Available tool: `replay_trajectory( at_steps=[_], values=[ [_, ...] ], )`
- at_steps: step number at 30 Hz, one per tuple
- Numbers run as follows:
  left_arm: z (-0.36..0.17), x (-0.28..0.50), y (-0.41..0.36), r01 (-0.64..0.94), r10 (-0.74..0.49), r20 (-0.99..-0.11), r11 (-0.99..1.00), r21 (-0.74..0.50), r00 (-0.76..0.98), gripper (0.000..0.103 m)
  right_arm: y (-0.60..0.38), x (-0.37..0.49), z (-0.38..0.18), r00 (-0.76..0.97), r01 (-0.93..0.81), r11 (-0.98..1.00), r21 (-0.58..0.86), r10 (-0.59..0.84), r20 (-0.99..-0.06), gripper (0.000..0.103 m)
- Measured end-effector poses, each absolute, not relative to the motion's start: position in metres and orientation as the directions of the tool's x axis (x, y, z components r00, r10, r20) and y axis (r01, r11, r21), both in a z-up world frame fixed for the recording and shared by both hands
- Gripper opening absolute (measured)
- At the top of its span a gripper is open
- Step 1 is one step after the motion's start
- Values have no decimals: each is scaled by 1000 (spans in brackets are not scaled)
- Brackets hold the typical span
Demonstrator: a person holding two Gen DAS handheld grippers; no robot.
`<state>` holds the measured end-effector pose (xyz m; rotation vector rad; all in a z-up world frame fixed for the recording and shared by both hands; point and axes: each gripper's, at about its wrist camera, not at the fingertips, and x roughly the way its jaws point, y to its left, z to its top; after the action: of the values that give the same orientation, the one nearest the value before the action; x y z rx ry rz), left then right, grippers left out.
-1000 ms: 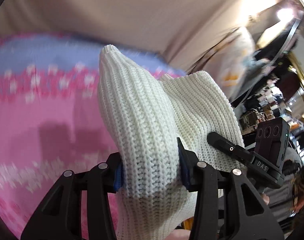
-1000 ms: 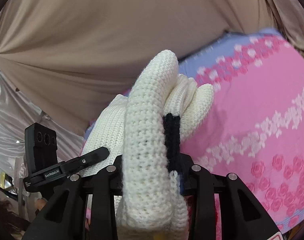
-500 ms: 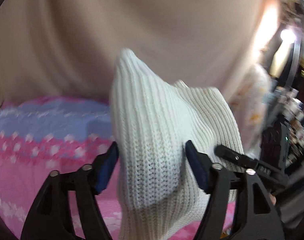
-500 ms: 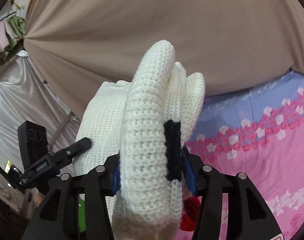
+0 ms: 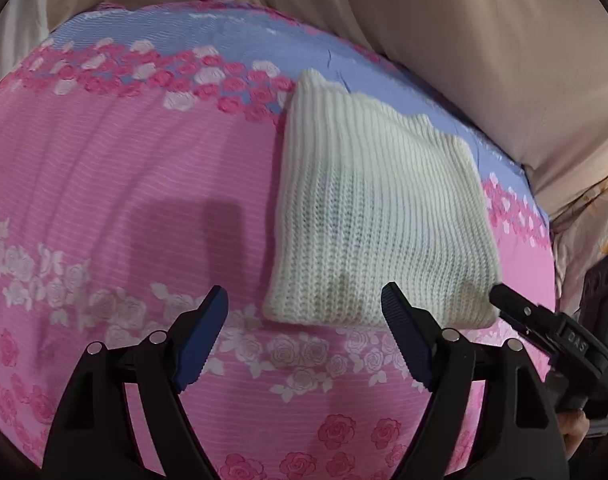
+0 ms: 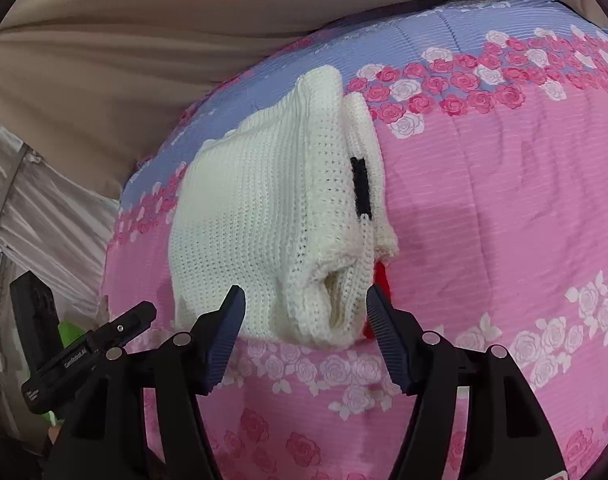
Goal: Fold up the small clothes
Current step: 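Open both grippers and withdraw them from the folded sweater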
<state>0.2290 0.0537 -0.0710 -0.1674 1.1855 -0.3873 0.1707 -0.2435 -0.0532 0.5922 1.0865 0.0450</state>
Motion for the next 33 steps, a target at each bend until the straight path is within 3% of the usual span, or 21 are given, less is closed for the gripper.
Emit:
replay_trajectory(
  at_steps=[2,3,7,11,15,18,22,27,33],
  values=[
    [-84,231,49,218,-347,-892,931,-292,291,63,-239,182,-66,446,257,851,457,316,-838,39],
    [-92,234,48,217,-324,-910,937,-272,259,49,-239,186,-71,430,267,848,457,320,-845,11],
    [-105,241,53,193,-298,-930,947,-258,217,47,-248,175,-46,521,260,818,512,328,-788,11],
    [-115,244,45,212,-266,-943,951,-223,202,49,-247,181,-92,389,287,854,434,310,-868,10],
    [-98,235,37,237,-217,-942,959,-157,256,50,-247,167,-64,454,310,841,444,279,-846,20],
    [-75,220,28,249,-207,-923,960,-128,324,67,-244,147,-28,503,302,880,368,180,-845,25],
    [-46,189,6,288,-186,-866,956,-51,464,91,-239,119,-2,529,350,909,228,9,-848,46],
    [-33,167,-17,328,-202,-821,945,-20,533,93,-225,94,7,550,369,923,104,-127,-825,59],
    [-36,147,-24,296,-157,-818,955,17,553,93,-214,84,-3,518,360,931,57,-149,-842,60]
  ],
)
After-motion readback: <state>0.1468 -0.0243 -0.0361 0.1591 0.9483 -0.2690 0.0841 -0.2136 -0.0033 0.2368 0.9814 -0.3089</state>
